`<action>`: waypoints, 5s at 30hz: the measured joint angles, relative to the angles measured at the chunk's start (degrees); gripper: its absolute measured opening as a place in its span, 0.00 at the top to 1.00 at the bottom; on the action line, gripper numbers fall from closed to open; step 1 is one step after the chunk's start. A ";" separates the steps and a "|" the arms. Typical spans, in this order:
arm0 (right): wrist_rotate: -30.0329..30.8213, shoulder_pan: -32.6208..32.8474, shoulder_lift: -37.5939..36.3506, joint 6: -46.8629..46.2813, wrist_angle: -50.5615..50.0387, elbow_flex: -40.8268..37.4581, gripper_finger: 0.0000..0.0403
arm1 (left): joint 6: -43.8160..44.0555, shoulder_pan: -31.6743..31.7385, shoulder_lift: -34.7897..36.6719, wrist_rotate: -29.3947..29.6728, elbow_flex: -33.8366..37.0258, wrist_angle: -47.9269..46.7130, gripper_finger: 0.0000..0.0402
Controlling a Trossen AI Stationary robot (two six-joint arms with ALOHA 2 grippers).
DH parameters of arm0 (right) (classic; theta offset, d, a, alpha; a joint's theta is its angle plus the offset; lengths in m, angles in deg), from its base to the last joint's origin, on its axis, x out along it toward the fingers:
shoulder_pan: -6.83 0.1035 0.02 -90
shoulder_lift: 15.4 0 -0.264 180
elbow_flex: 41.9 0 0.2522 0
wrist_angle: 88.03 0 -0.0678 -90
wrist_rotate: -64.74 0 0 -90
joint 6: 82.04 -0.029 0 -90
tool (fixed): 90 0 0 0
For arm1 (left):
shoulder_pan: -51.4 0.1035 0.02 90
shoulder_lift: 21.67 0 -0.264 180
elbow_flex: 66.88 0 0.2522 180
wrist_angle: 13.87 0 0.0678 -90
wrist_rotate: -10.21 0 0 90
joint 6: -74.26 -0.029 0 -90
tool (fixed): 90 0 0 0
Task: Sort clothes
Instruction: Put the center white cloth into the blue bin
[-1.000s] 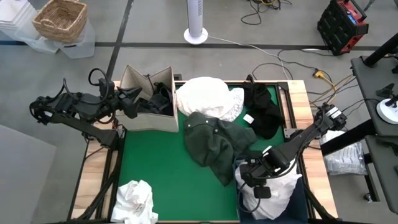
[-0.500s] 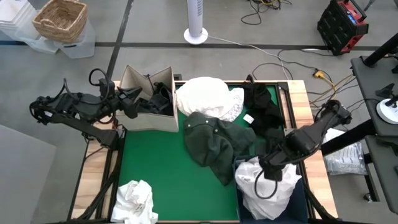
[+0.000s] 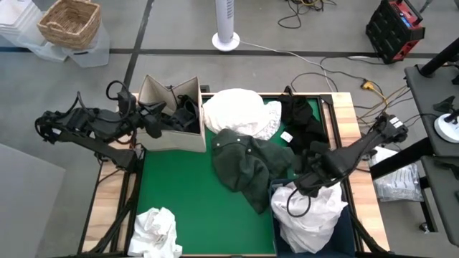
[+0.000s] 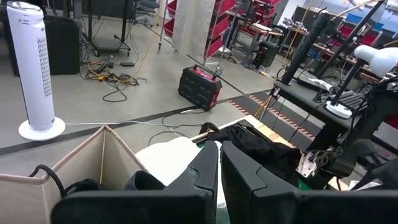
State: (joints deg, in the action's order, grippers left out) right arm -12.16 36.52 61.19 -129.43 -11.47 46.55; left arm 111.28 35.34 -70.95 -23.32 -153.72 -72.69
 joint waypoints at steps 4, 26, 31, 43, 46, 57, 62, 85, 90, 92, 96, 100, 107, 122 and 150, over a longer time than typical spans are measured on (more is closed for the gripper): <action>-10.26 0.06 -2.13 -0.80 1.56 -8.03 0.97 | -0.02 0.00 -0.09 0.00 0.00 0.00 1.00; -13.75 3.09 -10.25 -12.10 12.07 -3.42 0.97 | -0.35 0.02 -0.13 0.07 0.00 0.00 1.00; -19.29 3.46 -8.62 -10.65 13.63 -2.31 0.97 | -0.35 0.02 -0.15 0.07 0.00 0.00 1.00; -19.24 13.98 1.11 -9.93 24.90 -5.47 0.97 | -0.52 0.02 -0.52 0.15 0.00 0.00 1.00; -19.36 15.15 4.70 -6.29 30.10 -6.69 0.97 | -0.52 0.02 -0.81 0.19 0.00 0.00 1.00; -14.22 16.10 17.78 -4.56 36.29 -10.93 0.97 | -0.55 0.04 -1.88 0.17 0.00 0.00 1.00; -13.46 14.69 18.84 -14.69 36.58 -14.86 0.97 | -0.55 0.04 -1.86 0.17 0.00 -0.02 1.00; -16.48 15.65 10.63 0.50 37.23 -20.12 0.97 | -0.98 0.04 -2.08 0.15 0.00 -0.04 1.00; -17.20 15.83 8.81 0.73 32.66 -18.36 0.97 | -0.97 0.04 -2.08 0.15 0.00 -0.04 1.00; -17.20 15.83 6.92 0.53 29.78 -16.31 0.97 | -0.96 0.03 -2.08 0.14 0.00 -0.02 1.00; -17.21 15.83 2.40 -1.60 23.76 -11.57 0.97 | -0.96 0.04 -2.08 0.13 0.00 -0.02 1.00; -14.69 15.83 -0.95 -8.31 14.13 -8.21 0.97 | -0.96 0.04 -2.08 0.15 0.00 0.00 1.00; -4.71 15.66 -4.47 -17.65 7.07 -11.45 0.97 | -0.96 0.04 -2.08 0.44 0.02 0.02 1.00; -4.19 15.83 -4.36 -14.47 31.76 -28.67 0.97 | -0.96 0.04 -2.08 0.63 0.02 0.02 1.00; -8.23 16.07 -7.20 -10.05 10.93 -13.17 0.97 | -1.53 0.04 -2.08 0.63 0.04 0.02 1.00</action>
State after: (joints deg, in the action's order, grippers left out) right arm -20.39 52.59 53.99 -139.48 -0.54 33.37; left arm 109.75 35.39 -73.03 -22.69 -153.68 -72.67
